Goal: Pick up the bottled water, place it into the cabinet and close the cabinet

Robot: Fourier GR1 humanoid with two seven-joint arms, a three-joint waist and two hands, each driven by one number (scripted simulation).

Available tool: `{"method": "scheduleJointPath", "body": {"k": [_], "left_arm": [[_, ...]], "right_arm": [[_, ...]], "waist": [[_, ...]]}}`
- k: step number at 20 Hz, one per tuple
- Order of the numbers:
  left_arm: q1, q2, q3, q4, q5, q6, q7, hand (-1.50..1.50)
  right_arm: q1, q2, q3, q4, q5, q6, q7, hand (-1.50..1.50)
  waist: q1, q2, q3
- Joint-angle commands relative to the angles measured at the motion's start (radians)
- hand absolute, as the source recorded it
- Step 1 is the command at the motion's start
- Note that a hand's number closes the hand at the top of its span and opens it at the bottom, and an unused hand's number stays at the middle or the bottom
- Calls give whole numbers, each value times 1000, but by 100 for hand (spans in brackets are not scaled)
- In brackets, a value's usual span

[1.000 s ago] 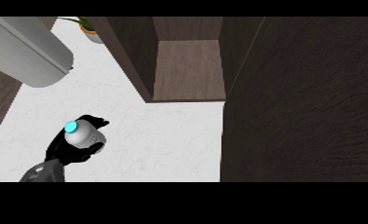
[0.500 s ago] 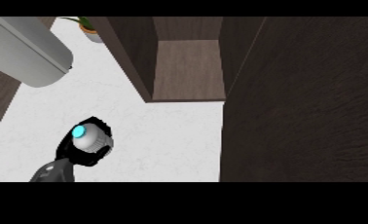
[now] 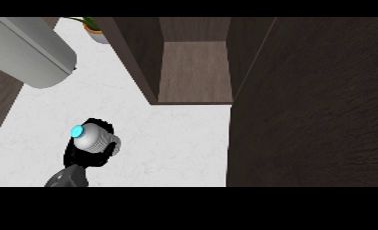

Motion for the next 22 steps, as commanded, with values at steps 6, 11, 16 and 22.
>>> {"method": "scheduleJointPath", "body": {"k": [6, 11, 16, 22], "left_arm": [[42, -44, 4, -173, 134, -66, 121, 150], [139, -77, -34, -372, 186, -31, 220, 150], [184, -157, -160, -620, 215, 111, 329, 150], [190, -159, -352, -816, 279, 323, 391, 150]], "right_arm": [[36, 6, 29, 8, 15, -2, -31, -150], [34, 5, 56, 41, 57, -4, -59, -150], [-4, 9, 57, 61, 52, -23, -31, -150], [-12, -17, 56, -40, -3, -27, 43, -150]], "waist": [[9, -4, 1], [11, -5, 1], [12, -5, 1], [5, -4, 0]]}}
